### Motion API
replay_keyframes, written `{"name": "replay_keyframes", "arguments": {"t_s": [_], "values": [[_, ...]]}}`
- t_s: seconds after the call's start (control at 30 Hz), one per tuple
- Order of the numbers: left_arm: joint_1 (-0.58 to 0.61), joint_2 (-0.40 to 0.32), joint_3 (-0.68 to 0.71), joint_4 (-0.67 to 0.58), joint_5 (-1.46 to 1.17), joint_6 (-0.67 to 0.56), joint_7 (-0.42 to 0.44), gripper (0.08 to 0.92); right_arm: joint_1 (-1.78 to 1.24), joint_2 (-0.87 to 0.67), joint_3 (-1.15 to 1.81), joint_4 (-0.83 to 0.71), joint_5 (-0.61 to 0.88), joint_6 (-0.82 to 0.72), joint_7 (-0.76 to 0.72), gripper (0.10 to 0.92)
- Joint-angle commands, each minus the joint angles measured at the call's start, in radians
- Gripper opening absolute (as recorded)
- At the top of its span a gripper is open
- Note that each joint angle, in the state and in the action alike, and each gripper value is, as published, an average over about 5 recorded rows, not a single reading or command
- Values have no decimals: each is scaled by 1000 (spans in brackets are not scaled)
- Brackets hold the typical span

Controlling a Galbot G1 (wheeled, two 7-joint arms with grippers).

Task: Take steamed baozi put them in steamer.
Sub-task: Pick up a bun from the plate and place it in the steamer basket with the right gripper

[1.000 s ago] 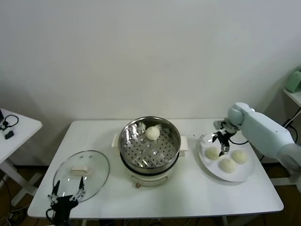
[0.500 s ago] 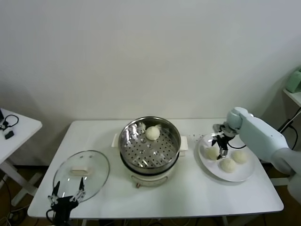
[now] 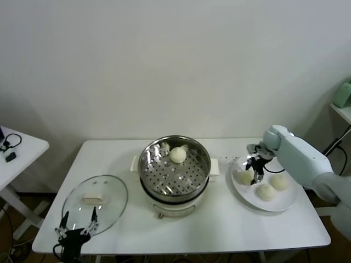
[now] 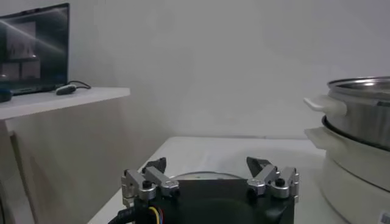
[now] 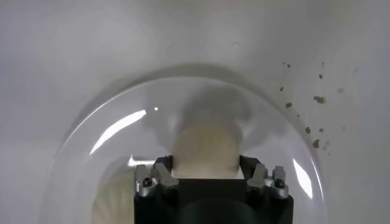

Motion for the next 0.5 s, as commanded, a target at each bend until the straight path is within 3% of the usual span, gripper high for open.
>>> {"name": "replay_keyframes", "arguments": {"t_s": [0.03,0.5], "values": [[5,-1,-1,-3,-12,-6,3,823,77,-21,-83,42,114,-23,-2,713],[32,12,34,-24,1,-13,4,823,590,18,-500,125,663,-179,-14,721]]}}
